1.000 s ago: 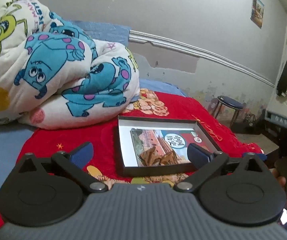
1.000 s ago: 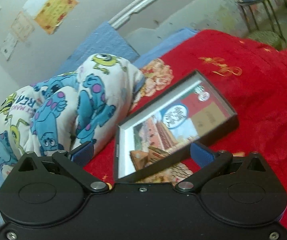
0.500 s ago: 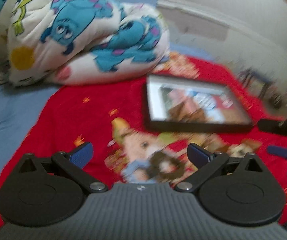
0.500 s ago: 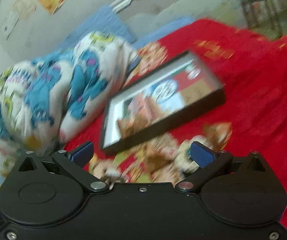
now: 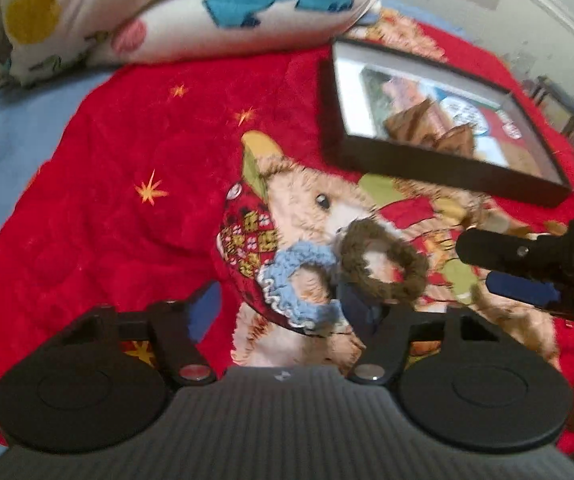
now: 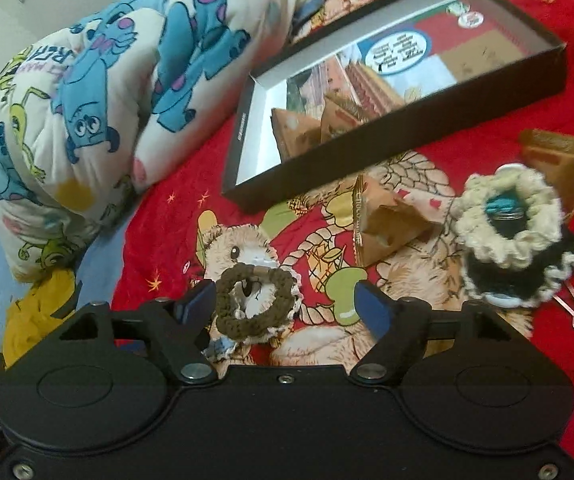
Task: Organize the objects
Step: 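Grasp the blue scrunchie with the left tool while the right tool grasps the brown scrunchie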
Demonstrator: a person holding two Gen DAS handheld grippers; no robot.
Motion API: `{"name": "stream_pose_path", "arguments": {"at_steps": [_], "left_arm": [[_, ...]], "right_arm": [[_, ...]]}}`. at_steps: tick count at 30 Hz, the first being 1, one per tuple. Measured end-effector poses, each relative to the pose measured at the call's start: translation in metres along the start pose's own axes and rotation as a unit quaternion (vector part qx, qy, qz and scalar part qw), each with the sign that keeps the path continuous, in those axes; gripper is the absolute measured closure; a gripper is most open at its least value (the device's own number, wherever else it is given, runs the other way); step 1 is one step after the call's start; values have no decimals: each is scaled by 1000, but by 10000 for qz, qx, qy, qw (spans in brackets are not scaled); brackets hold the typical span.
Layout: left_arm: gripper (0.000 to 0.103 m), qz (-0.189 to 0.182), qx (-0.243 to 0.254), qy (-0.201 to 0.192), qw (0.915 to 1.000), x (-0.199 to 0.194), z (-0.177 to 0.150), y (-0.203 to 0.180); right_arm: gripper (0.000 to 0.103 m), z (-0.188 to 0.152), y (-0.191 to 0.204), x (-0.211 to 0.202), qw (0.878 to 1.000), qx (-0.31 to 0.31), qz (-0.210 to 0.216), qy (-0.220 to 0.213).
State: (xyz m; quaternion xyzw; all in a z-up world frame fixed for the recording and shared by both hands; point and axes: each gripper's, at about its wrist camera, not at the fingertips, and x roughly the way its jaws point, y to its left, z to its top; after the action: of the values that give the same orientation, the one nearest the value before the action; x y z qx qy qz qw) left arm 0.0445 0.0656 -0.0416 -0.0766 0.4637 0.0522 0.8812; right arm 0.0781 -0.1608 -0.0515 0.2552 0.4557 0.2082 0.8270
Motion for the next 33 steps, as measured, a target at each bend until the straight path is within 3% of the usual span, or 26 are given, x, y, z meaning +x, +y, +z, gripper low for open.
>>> {"name": "stream_pose_path", "arguments": {"at_steps": [5,7,10,13,16,18,22,24,33], "left_arm": [[46,8,-45,165,9999,12,2,-2],[66,105,228,140,9996,13,2,-10],[79,181,349,139,9991,13,2,-14],[85,208,273,174,9993,13,1,-12],[87,197,264,118,9994,12,2,-13],[87,49,274,67,9996,9,2,-15],[87,-2,456,48,9989,9,2,-23],[87,65,525,48,9986,11,1,-26],[87,66,526,-110,9985,6,1,-29]], "right_arm": [[29,-5,13,29,9987,-368,-128,319],[28,-9,19,37,9977,-536,-177,371],[28,-14,19,40,9980,-521,-96,353],[28,-12,12,40,9989,-349,16,297],[35,-12,11,40,9993,-287,-12,251],[55,-14,14,40,9987,-385,-301,138],[68,-17,16,39,9974,-470,-544,26],[81,-17,16,39,9970,-453,-628,9],[88,-15,8,36,9987,-160,-475,83]]}}
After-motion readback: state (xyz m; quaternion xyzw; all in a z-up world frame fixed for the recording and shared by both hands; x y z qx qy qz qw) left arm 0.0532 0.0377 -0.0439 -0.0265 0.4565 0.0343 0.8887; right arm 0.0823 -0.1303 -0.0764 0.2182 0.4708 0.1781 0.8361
